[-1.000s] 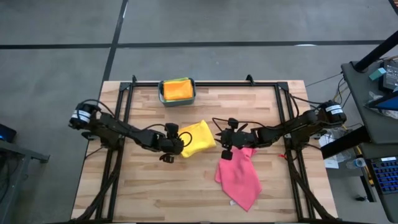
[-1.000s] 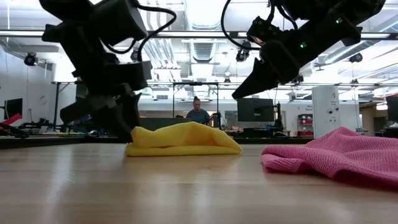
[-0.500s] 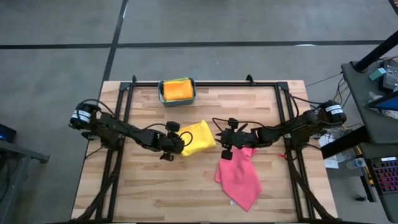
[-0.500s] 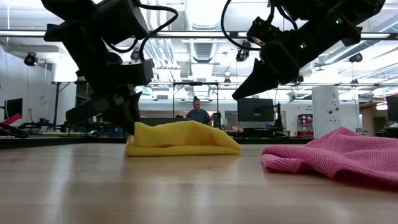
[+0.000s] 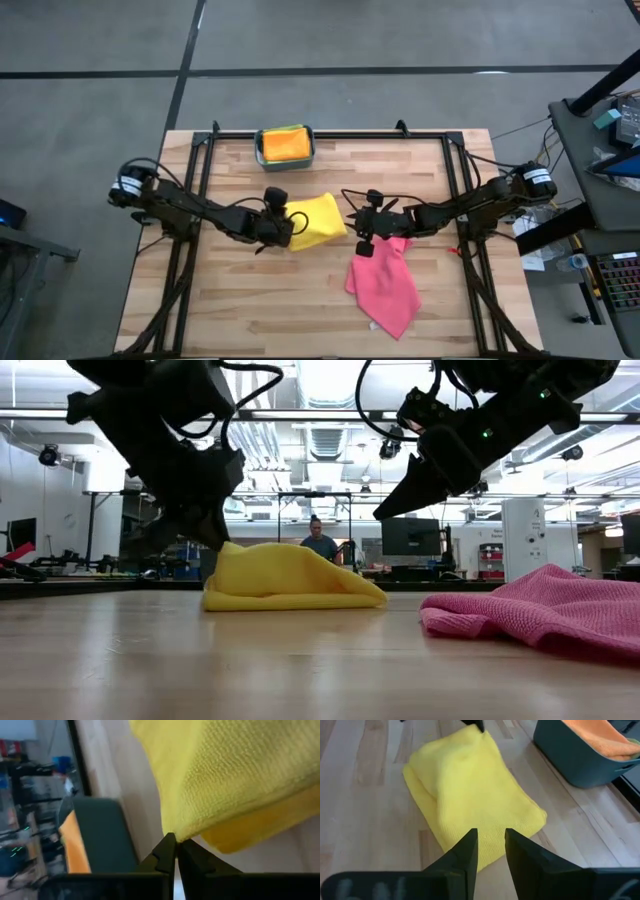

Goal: Fold microfiber towels
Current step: Fold the yellow towel

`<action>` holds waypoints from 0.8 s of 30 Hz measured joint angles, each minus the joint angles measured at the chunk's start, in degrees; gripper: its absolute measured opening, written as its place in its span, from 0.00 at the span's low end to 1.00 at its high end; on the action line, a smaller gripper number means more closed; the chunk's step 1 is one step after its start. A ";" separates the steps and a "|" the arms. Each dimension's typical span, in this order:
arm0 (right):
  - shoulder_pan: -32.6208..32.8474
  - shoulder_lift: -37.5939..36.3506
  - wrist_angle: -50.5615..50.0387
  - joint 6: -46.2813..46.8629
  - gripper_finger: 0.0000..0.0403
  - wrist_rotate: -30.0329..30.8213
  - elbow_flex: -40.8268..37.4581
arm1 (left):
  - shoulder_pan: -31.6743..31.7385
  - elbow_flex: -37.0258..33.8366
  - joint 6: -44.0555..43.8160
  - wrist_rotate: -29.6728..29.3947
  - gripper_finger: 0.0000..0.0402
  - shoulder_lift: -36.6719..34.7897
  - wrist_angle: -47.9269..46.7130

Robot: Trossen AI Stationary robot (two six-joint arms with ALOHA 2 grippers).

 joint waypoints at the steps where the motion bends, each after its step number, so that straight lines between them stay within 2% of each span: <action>1: -0.02 0.00 0.00 0.02 0.23 0.01 0.00 | 0.01 -0.19 -0.10 -0.54 0.00 0.09 -0.07; 11: -0.02 0.00 0.05 -0.39 0.23 0.01 0.00 | 0.03 -0.60 -6.05 4.01 0.02 0.53 0.17; 24: -0.02 0.00 0.05 -0.02 0.23 -0.01 0.00 | -0.25 2.92 -7.47 4.09 0.37 -0.07 -4.68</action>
